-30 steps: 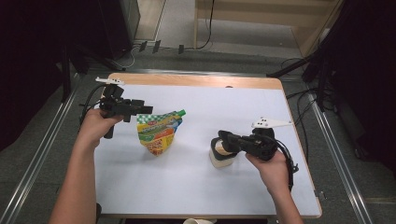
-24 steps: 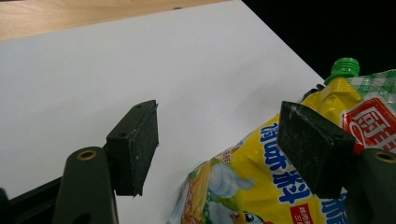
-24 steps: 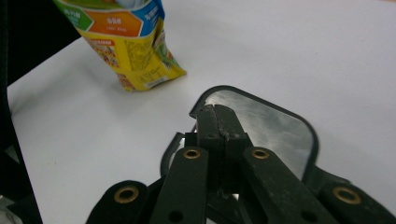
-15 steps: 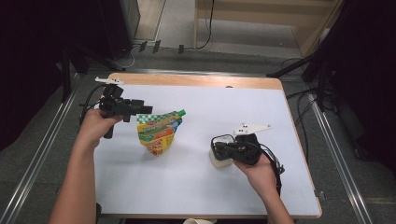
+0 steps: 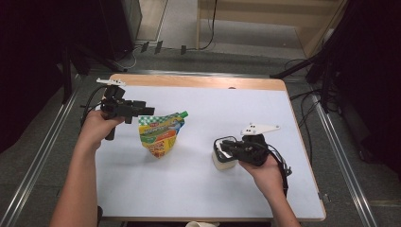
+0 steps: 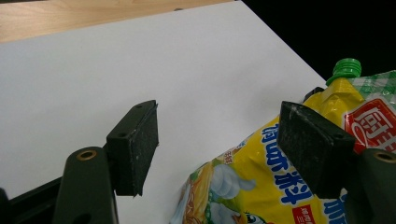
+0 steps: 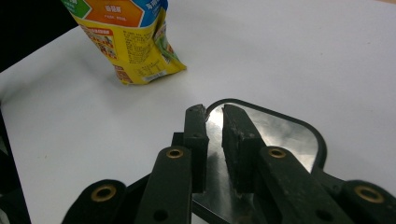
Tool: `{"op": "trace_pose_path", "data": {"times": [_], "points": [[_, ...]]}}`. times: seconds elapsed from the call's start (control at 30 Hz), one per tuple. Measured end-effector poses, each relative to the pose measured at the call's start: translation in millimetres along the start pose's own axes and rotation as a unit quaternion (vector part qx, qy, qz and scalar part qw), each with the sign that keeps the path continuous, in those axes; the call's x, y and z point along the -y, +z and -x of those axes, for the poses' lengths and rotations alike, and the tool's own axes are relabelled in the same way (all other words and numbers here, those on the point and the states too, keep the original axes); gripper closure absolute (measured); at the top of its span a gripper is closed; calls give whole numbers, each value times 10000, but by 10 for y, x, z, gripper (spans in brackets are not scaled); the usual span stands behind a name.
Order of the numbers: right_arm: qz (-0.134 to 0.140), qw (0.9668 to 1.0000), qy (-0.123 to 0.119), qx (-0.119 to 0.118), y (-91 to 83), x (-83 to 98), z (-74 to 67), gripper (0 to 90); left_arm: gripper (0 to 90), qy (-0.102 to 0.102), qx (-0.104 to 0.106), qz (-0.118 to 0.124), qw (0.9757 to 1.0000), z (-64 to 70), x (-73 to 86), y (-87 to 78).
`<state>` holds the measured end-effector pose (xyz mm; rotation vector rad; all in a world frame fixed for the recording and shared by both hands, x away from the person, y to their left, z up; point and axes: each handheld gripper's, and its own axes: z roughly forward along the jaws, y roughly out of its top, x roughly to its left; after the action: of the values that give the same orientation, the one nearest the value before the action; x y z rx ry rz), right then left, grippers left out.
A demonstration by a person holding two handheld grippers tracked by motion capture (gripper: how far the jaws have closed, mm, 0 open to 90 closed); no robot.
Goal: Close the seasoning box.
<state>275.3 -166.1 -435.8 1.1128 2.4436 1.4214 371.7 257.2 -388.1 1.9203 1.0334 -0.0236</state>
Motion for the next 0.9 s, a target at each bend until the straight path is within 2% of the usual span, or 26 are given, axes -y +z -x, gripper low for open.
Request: {"op": "trace_pose_path", "data": {"times": [0.5, 0.67, 0.9], "points": [[241, 9994, 4, 234, -188, 1, 176, 597, 307, -1, -41, 37, 10000, -1, 0, -15], [348, 9990, -35, 280, -233, 20, 248, 507, 307, 13, -65, 30, 10000, -8, 3, -18], [465, 9981, -111, 396, -310, 62, 350, 428, 307, 38, -82, 28, 10000, -4, 2, -13]]}}
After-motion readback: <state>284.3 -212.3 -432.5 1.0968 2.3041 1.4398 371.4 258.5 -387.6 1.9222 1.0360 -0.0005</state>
